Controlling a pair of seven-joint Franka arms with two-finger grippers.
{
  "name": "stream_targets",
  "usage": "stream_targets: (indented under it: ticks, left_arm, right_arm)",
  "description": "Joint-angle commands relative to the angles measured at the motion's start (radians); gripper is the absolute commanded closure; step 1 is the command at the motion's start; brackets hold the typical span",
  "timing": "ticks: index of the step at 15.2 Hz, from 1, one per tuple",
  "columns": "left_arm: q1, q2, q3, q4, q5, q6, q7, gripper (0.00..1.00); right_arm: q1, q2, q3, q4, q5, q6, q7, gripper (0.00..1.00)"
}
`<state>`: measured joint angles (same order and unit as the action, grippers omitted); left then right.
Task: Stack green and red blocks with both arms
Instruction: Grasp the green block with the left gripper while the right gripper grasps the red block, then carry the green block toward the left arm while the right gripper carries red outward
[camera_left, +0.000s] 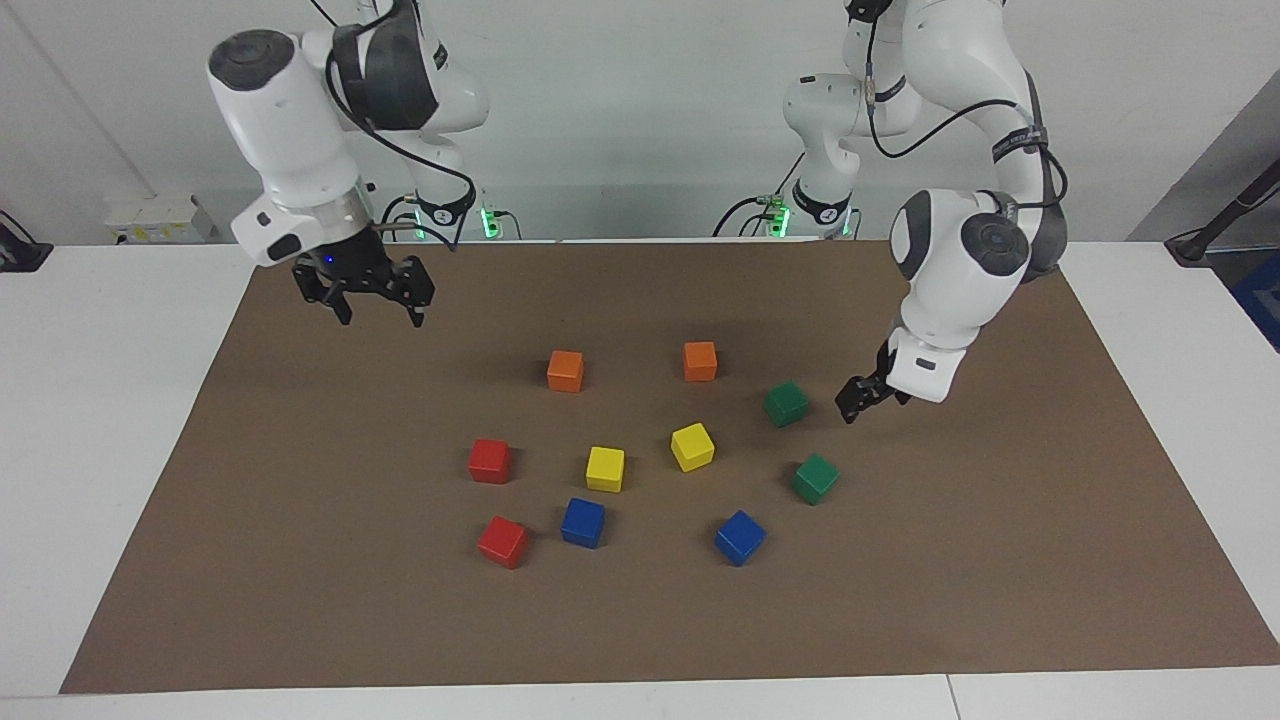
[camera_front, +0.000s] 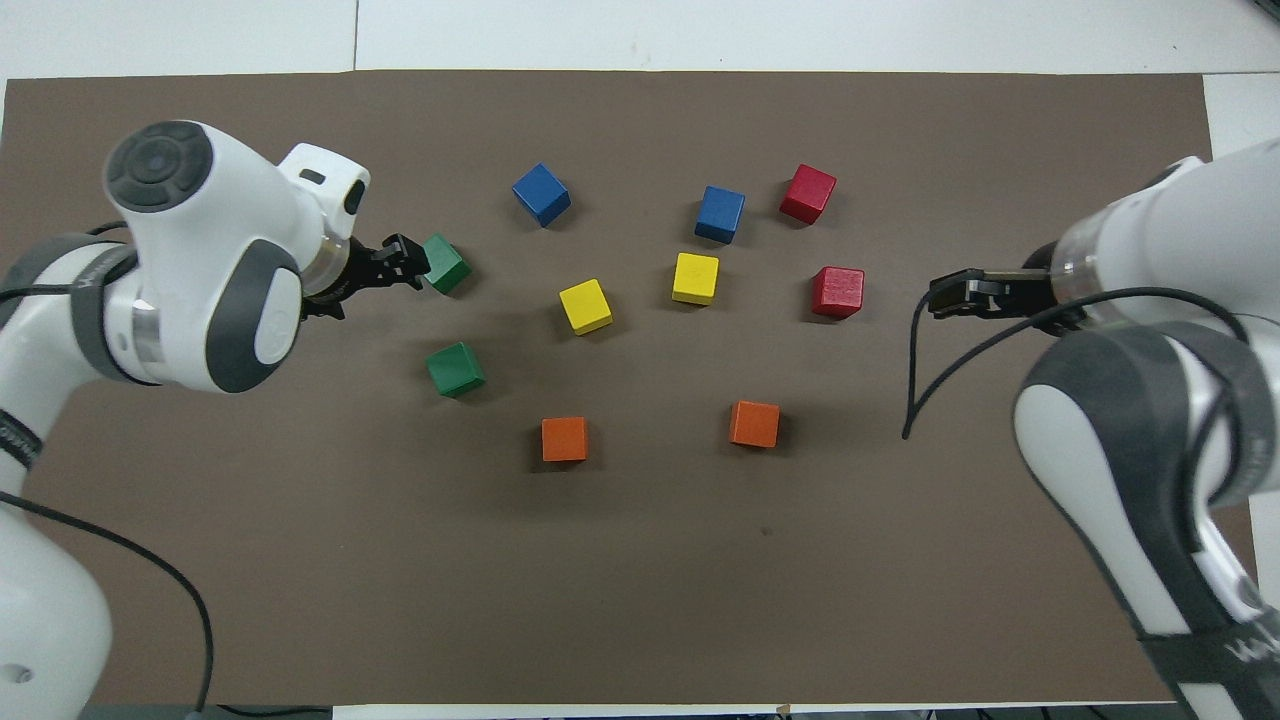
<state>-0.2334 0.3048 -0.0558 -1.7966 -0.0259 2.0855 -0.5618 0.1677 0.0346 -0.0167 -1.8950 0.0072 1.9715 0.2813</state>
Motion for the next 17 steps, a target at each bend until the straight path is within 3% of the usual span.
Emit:
stream_targets:
  ticks: [1, 4, 9, 13, 14, 16, 17]
  left_arm:
    - [-0.047, 0.037, 0.016, -0.022, -0.003, 0.062, -0.043, 0.00]
    - [-0.073, 0.016, 0.016, -0.102, -0.003, 0.088, -0.099, 0.00]
    - [-0.110, -0.021, 0.014, -0.196, -0.003, 0.139, -0.116, 0.00]
    - [-0.124, -0.029, 0.014, -0.234, -0.003, 0.191, -0.170, 0.00]
    - [-0.124, -0.032, 0.014, -0.247, -0.003, 0.191, -0.171, 0.17]
    - [-0.109, -0.035, 0.021, -0.238, -0.003, 0.159, -0.168, 1.00]
    - [-0.087, -0.050, 0.022, -0.219, -0.002, 0.113, -0.164, 1.00]
  right_arm:
    - [0.027, 0.125, 0.001, 0.010, 0.008, 0.119, 0.064, 0.00]
    - [0.041, 0.214, 0.001, 0.033, 0.011, 0.216, 0.125, 0.00]
    - [0.042, 0.341, 0.001, 0.129, 0.013, 0.225, 0.214, 0.00]
    - [0.070, 0.384, 0.001, 0.140, 0.013, 0.263, 0.242, 0.00]
    - [0.072, 0.389, 0.001, 0.137, 0.011, 0.267, 0.242, 0.00]
    - [0.073, 0.401, 0.001, 0.136, 0.005, 0.271, 0.236, 0.00]
    - [0.073, 0.410, 0.001, 0.134, 0.002, 0.285, 0.233, 0.00]
